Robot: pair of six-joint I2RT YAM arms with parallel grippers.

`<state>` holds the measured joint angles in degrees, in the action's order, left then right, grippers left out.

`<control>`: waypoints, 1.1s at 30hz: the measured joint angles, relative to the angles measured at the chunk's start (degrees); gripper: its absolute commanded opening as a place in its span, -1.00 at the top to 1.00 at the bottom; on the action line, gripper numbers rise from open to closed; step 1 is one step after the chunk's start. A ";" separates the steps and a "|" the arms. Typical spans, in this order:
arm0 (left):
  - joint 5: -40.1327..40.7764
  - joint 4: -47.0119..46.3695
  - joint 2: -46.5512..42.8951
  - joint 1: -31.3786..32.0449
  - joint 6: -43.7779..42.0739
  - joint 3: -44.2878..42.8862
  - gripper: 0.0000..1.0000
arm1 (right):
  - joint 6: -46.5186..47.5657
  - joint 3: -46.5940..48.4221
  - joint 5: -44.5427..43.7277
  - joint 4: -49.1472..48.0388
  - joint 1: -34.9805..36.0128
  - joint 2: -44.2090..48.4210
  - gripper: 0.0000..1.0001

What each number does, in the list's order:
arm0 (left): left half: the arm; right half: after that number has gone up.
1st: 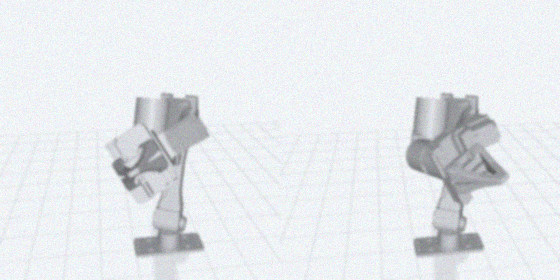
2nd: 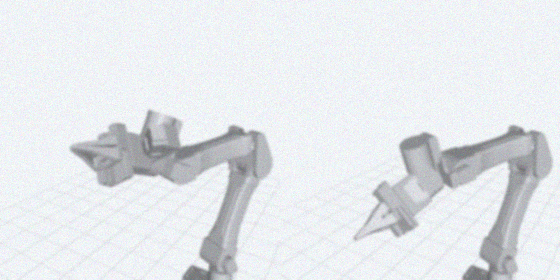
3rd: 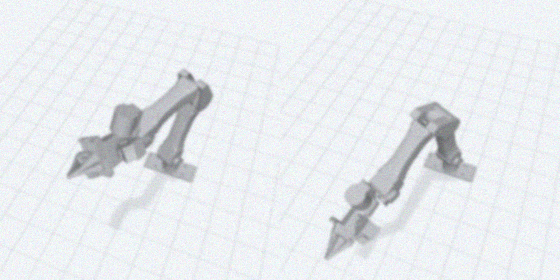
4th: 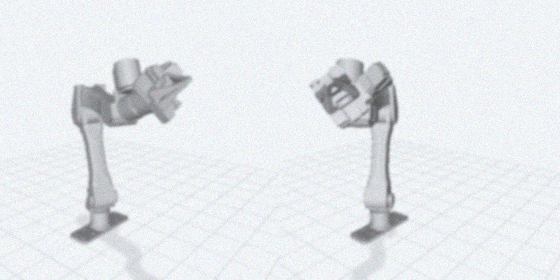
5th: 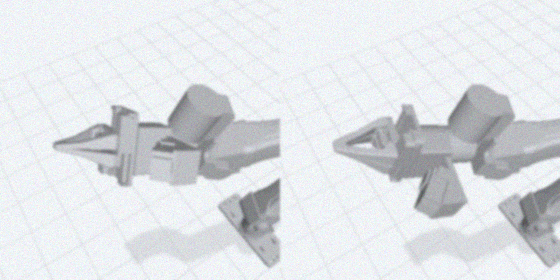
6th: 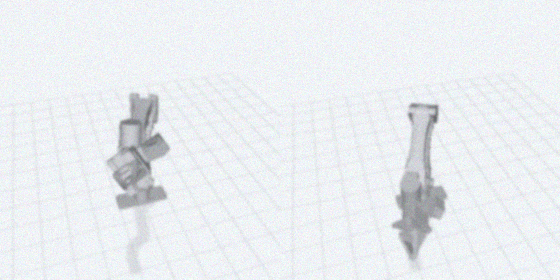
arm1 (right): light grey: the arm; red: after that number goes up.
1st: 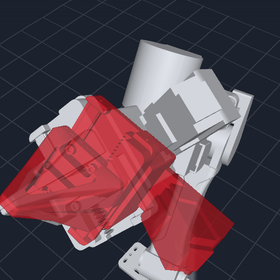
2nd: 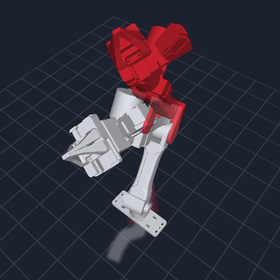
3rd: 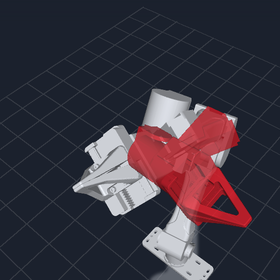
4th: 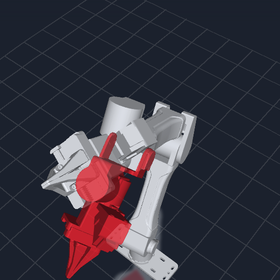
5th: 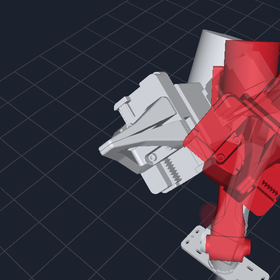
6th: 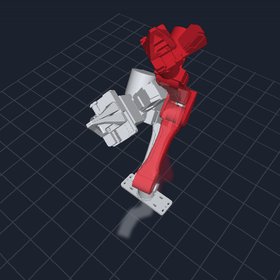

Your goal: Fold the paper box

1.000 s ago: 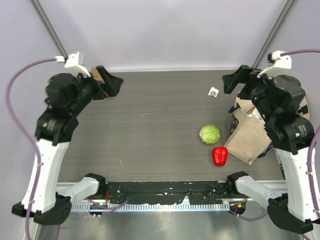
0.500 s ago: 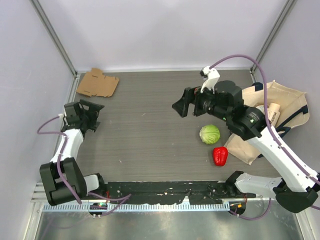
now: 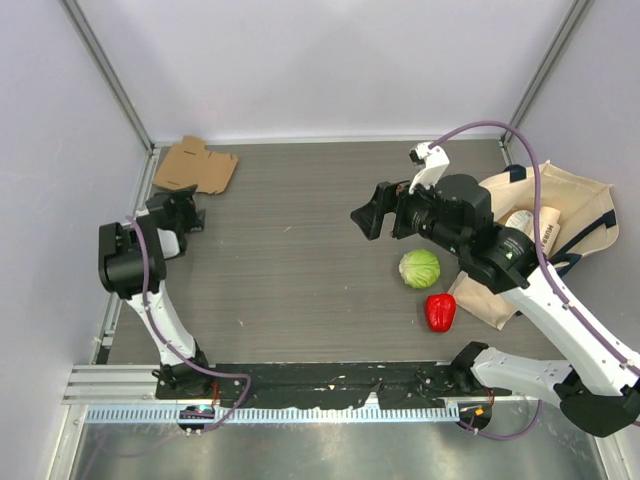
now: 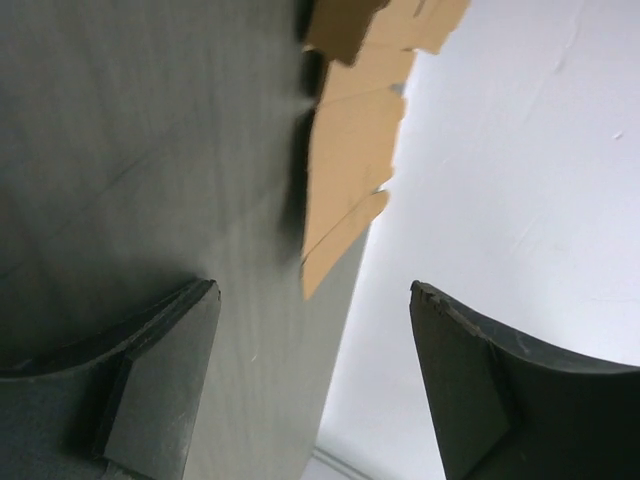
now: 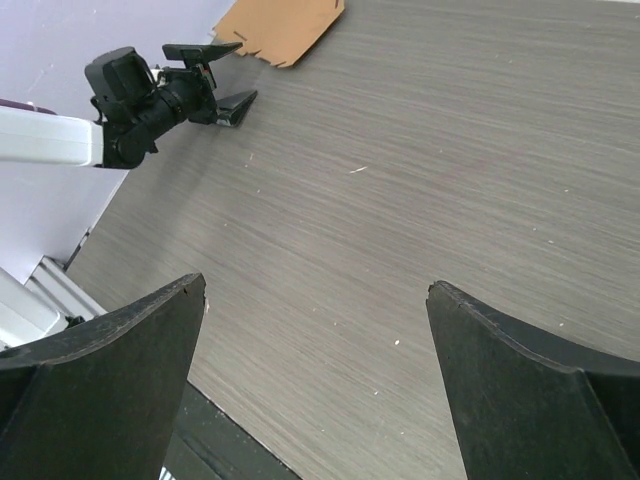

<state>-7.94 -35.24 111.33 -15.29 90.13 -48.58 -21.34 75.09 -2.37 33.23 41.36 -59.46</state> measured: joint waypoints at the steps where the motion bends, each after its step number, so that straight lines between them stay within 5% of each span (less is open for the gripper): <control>1: 0.79 -2.86 2.29 0.42 1.38 -1.27 -0.57 | 0.04 0.00 -0.48 -0.15 0.00 0.26 -0.96; 8: 5.99 -8.24 12.17 4.11 4.85 -10.95 -0.23 | 0.24 -0.81 -2.86 -0.42 0.00 0.57 -0.96; 12: 9.57 -6.05 15.89 6.08 5.22 -15.89 0.51 | 0.17 -1.20 -3.61 -0.46 0.02 0.55 -0.96; 15: 10.12 -4.96 17.66 6.73 5.05 -17.51 0.81 | 0.07 -1.51 -3.93 -0.94 0.04 0.33 -0.95; 21: 7.15 -4.24 14.08 6.25 0.02 -12.74 0.92 | -0.07 -5.29 -4.22 -2.82 0.04 -1.62 -0.93; 27: -2.36 -3.41 0.17 6.86 -4.87 4.66 1.00 | 0.17 -8.11 -3.58 -2.84 0.04 -9.86 -0.90; 33: -11.26 -2.29 -7.26 18.62 -7.41 15.63 1.00 | 1.22 -9.57 -0.90 -2.86 0.07 -15.98 -0.90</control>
<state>-19.20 -37.54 104.07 3.33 82.72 -32.95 -20.12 65.52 -3.27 30.37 41.43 -75.44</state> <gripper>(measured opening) 0.039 0.952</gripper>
